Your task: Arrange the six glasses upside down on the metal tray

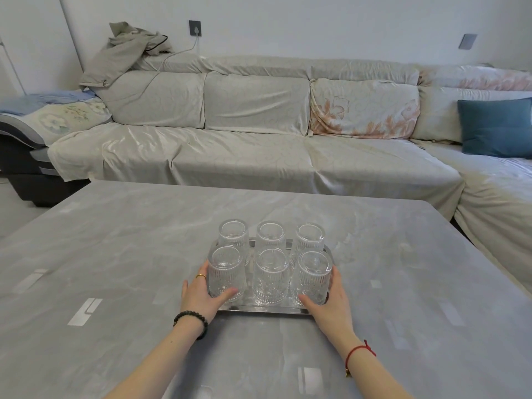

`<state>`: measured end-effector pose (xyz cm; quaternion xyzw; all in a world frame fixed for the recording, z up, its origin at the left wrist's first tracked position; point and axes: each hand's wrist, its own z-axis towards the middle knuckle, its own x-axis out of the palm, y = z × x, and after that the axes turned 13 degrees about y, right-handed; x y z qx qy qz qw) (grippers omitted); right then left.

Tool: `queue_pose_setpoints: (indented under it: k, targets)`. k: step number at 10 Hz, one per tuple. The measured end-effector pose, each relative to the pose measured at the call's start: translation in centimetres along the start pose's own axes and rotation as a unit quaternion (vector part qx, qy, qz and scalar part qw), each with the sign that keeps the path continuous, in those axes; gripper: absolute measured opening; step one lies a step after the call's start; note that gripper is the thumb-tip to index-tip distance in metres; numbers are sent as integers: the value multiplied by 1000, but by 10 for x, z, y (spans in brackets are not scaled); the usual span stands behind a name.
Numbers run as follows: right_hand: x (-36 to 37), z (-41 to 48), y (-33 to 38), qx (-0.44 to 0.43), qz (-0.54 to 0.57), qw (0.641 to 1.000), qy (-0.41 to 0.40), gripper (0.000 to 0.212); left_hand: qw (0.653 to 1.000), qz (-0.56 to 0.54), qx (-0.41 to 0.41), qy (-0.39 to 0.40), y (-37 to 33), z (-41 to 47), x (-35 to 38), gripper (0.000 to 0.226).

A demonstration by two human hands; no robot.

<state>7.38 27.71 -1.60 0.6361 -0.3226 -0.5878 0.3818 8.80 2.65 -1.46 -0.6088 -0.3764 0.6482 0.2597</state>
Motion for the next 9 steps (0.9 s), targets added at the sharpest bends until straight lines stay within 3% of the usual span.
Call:
queue_pose_setpoints:
  k: [2, 8, 9]
  targets:
    - [2, -1, -3, 12, 4, 1000, -14, 95, 999, -21, -17, 39, 1, 8, -2, 82]
    - [0, -1, -5, 17, -14, 1000, 15, 96, 998, 36, -20, 40, -6, 3, -6, 82]
    - [-5, -3, -2, -9, 26, 1000, -1, 100, 998, 35, -18, 39, -4, 4, -7, 89]
